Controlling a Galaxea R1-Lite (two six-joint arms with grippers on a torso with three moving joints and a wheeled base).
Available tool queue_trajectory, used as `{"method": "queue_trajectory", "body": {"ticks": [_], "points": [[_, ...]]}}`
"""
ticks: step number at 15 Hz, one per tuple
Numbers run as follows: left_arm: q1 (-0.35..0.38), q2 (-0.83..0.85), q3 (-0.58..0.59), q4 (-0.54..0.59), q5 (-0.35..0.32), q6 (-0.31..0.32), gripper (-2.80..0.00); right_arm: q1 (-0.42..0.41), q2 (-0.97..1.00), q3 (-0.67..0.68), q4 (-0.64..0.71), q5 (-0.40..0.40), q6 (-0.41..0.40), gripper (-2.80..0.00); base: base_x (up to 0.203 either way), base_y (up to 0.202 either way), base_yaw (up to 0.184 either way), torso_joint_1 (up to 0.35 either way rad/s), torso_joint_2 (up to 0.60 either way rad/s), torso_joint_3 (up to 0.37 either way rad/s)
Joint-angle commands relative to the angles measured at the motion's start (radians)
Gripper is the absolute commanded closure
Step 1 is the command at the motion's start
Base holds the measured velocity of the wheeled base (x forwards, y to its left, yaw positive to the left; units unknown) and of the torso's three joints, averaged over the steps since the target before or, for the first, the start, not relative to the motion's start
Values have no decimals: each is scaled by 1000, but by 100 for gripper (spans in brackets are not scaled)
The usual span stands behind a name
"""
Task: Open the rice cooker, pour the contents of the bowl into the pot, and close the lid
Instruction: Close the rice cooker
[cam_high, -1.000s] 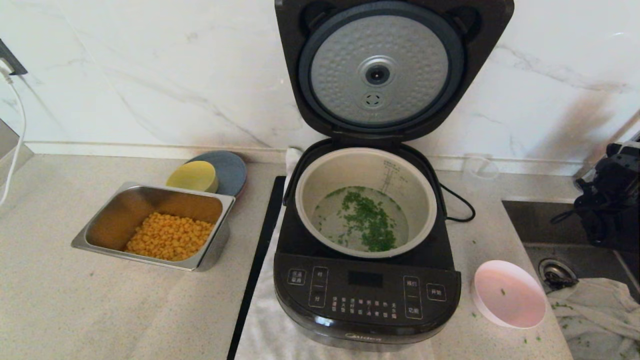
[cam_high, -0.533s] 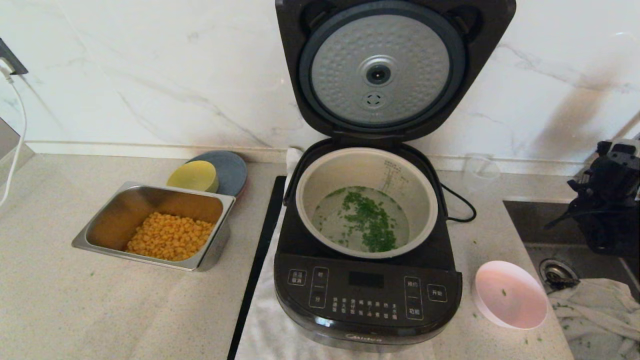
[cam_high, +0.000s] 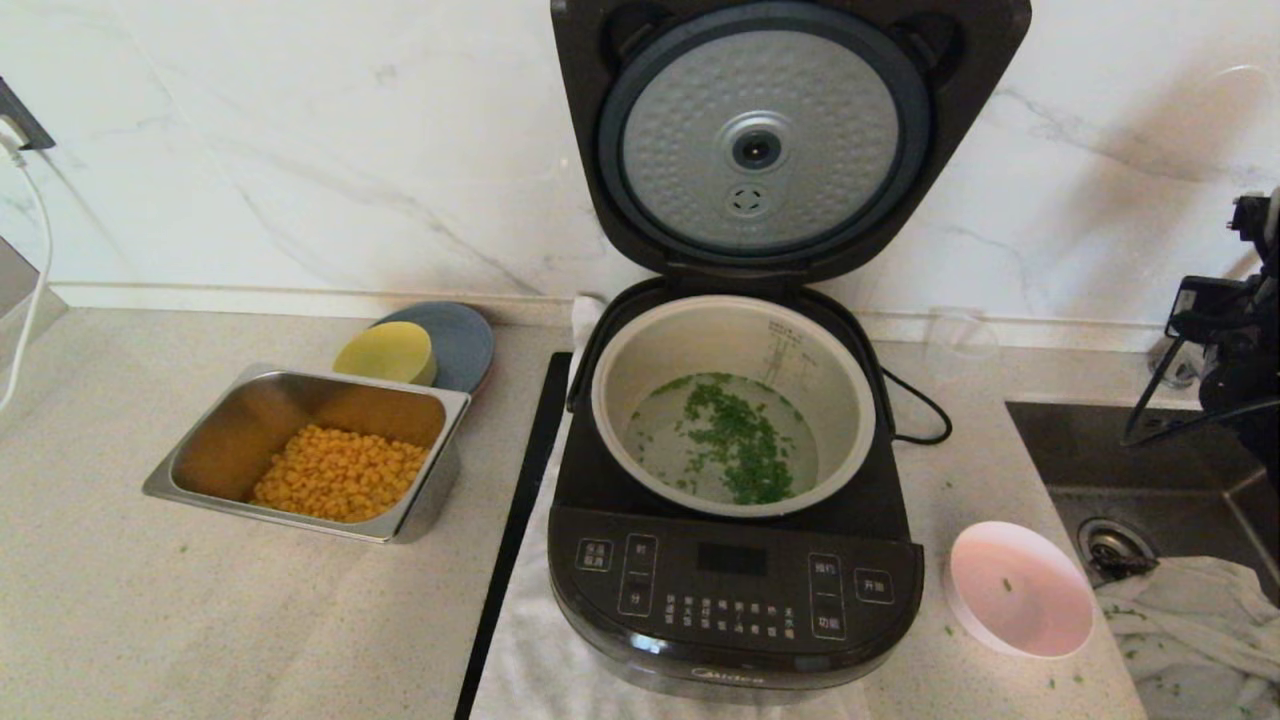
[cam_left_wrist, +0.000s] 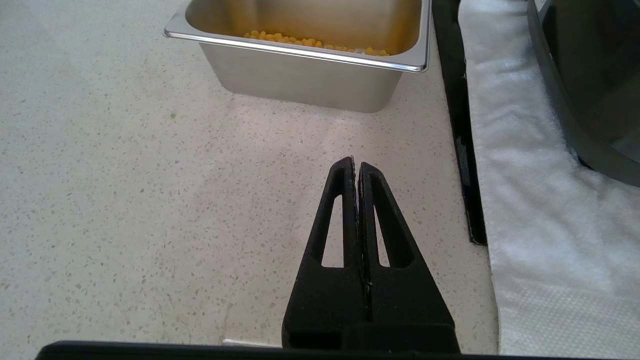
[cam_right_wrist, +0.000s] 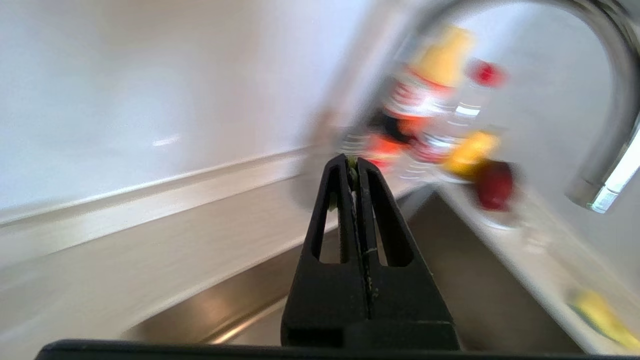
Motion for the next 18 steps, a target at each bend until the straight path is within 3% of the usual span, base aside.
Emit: {"method": "queue_trajectory", "body": {"ticks": [1, 5, 7, 8, 9, 11, 15, 18], "points": [[0, -1, 8, 0, 0, 0, 0, 92, -176, -77, 347, 45, 63, 0, 0, 0, 0, 0, 0, 0], [0, -1, 8, 0, 0, 0, 0, 172, -222, -477, 977, 239, 329, 0, 0, 0, 0, 0, 0, 0], [0, -1, 8, 0, 0, 0, 0, 190, -209, -679, 1223, 452, 461, 0, 0, 0, 0, 0, 0, 0], [0, -1, 8, 0, 0, 0, 0, 195, -198, -757, 1301, 611, 532, 0, 0, 0, 0, 0, 0, 0], [0, -1, 8, 0, 0, 0, 0, 197, -184, -815, 1346, 736, 591, 0, 0, 0, 0, 0, 0, 0], [0, -1, 8, 0, 0, 0, 0, 198, -141, -889, 1378, 861, 662, 0, 0, 0, 0, 0, 0, 0], [0, -1, 8, 0, 0, 0, 0, 187, -71, -981, 1345, 1023, 814, 0, 0, 0, 0, 0, 0, 0], [0, -1, 8, 0, 0, 0, 0, 179, -47, -983, 1185, 1114, 890, 0, 0, 0, 0, 0, 0, 0]]}}
